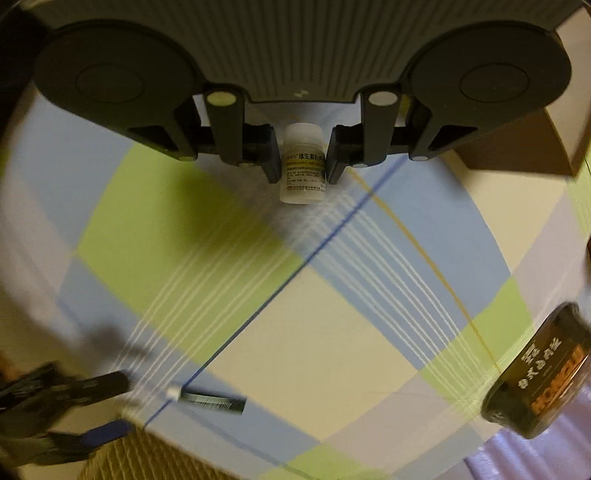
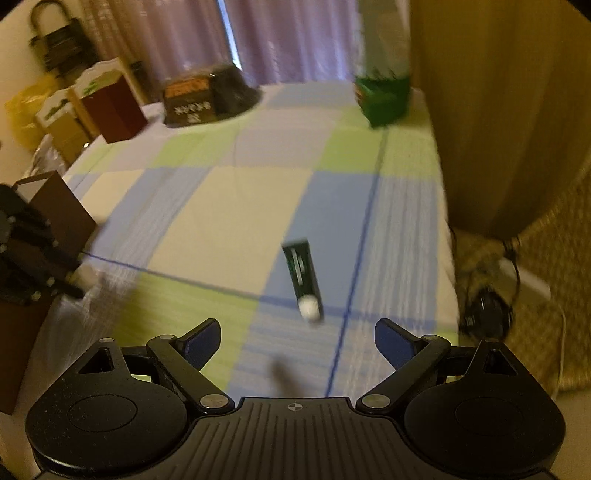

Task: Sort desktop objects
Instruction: 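Grasp the white pill bottle with the left tool while the right tool grasps the green lip gel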

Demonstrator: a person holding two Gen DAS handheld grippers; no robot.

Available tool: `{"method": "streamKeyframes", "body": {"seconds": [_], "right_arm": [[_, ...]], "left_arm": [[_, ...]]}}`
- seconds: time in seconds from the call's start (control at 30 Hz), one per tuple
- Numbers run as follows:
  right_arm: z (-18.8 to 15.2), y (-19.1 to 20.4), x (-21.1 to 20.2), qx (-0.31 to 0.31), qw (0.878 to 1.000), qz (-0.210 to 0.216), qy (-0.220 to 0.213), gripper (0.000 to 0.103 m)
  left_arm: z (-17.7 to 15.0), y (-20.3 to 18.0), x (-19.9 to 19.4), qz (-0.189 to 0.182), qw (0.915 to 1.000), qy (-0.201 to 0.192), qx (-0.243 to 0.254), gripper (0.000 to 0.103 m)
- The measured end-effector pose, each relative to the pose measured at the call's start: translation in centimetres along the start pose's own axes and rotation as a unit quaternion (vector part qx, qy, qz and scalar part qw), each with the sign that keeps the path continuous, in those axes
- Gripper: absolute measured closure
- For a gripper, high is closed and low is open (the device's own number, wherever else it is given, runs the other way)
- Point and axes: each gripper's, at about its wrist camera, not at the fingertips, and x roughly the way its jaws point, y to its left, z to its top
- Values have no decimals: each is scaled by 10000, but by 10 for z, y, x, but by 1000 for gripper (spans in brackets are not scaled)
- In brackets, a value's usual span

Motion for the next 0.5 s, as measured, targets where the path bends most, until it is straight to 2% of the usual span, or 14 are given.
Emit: {"method": "streamKeyframes", "body": {"seconds": [0.2, 0.23, 0.27, 0.3, 0.43, 0.47, 0.5], "right_arm": [[21, 2, 32, -447, 9989, 27, 103, 10], [23, 1, 37, -484, 9987, 10, 151, 13], [25, 0, 42, -521, 9984, -7, 198, 29], [28, 0, 47, -557, 9981, -24, 245, 36], [37, -3, 67, -704, 9965, -91, 435, 36], [39, -3, 72, -740, 9960, -107, 482, 46], [40, -4, 76, -765, 9955, -112, 556, 63]], "left_arm": [[-16, -28, -30, -192, 9970, -442, -599, 81], [-17, -31, -32, -194, 9962, -486, -694, 81], [-19, -33, -35, -195, 9953, -529, -787, 81], [-21, -34, -38, -180, 9946, -560, -858, 81], [-30, -33, -45, -98, 9900, -655, -1244, 81], [-32, -32, -47, -84, 9887, -682, -1330, 81], [-35, -32, -49, -71, 9874, -708, -1415, 81]]}}
